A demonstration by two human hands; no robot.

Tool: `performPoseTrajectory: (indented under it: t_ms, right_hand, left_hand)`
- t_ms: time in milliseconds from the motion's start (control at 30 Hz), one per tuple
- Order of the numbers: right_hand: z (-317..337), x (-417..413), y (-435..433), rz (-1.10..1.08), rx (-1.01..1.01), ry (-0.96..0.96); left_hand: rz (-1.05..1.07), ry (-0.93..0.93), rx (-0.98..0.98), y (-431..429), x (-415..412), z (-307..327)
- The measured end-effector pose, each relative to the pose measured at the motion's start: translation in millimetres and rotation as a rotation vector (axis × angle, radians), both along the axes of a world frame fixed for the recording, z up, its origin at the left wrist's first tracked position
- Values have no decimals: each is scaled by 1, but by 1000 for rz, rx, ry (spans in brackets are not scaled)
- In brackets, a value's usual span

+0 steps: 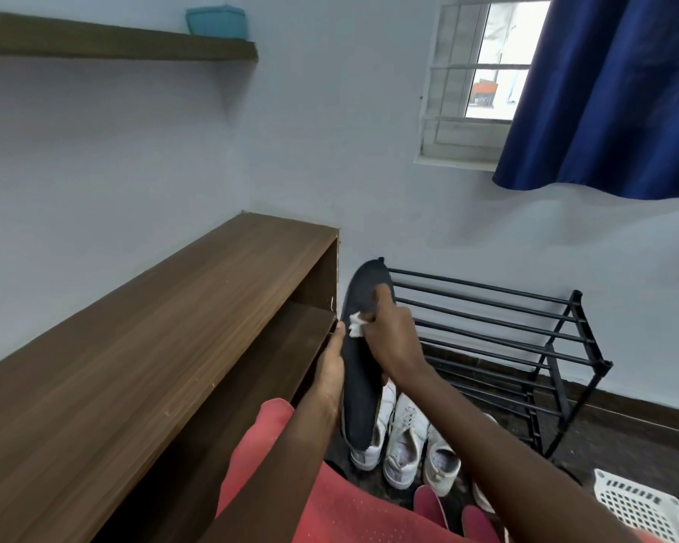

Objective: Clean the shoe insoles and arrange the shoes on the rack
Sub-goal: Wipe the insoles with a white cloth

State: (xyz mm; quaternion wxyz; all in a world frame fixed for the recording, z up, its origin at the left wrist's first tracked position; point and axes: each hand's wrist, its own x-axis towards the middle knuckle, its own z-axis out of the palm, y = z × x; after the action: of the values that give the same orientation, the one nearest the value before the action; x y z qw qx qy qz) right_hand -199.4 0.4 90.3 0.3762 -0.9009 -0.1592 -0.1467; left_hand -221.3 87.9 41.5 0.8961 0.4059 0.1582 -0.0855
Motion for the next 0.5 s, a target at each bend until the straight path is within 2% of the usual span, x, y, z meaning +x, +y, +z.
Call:
performPoseTrajectory:
  t_ms: [167, 367, 500]
  right_hand:
    - [14, 43, -11, -106, 59, -57]
    - [-14, 15, -5, 8, 79, 92]
    - [-31, -15, -7, 78, 51, 132]
  left_hand:
    - [44, -63, 117, -5, 3, 13]
    - [208, -54, 244, 1, 19, 9]
    - [281, 26, 203, 4, 21, -4]
